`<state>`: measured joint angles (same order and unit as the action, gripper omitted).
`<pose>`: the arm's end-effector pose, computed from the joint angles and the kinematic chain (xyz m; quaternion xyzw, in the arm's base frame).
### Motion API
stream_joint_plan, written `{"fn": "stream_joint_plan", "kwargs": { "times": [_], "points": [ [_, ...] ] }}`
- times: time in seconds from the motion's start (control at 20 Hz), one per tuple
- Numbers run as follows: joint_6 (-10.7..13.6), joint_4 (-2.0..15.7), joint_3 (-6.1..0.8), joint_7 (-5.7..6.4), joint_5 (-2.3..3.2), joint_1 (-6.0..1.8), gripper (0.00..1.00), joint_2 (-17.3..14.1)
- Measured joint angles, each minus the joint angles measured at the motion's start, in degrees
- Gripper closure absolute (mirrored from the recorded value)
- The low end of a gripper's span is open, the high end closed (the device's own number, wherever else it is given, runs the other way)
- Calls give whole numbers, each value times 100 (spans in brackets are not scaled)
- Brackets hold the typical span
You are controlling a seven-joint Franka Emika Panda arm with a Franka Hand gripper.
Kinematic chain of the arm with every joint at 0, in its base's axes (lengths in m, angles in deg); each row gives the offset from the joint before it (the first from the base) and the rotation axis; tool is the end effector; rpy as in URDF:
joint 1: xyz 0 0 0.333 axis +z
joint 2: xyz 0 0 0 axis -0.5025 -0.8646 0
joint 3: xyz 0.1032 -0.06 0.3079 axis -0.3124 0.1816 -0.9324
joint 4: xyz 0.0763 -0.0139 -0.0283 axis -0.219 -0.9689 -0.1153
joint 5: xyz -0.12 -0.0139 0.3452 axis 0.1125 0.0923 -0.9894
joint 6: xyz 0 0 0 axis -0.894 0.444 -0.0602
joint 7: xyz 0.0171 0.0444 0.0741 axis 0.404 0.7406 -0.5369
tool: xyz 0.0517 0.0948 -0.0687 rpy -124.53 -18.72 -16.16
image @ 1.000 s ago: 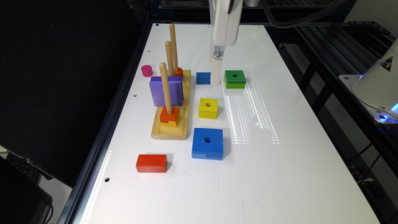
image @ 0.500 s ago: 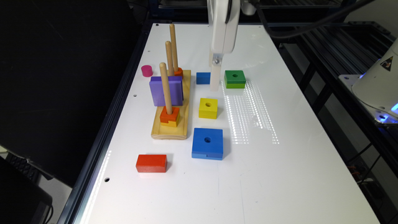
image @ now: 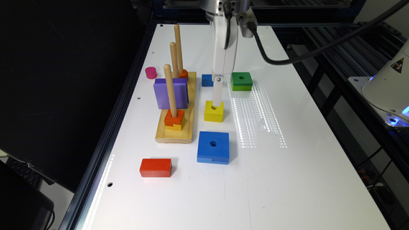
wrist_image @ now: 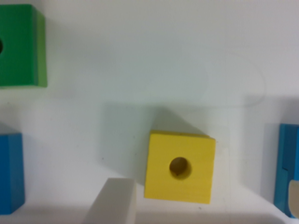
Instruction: Pick up yellow block.
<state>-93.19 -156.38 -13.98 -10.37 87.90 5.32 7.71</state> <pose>0.5135 0.0685 0.2810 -0.9218 0.3875 -0.0053 0.0090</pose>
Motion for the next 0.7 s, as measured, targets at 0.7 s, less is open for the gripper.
{"fn": "stream_joint_plan", "kwargs": {
  "times": [0.7],
  "points": [
    [-5,-80,-64,37,101,-119,0,-33]
  ]
}}
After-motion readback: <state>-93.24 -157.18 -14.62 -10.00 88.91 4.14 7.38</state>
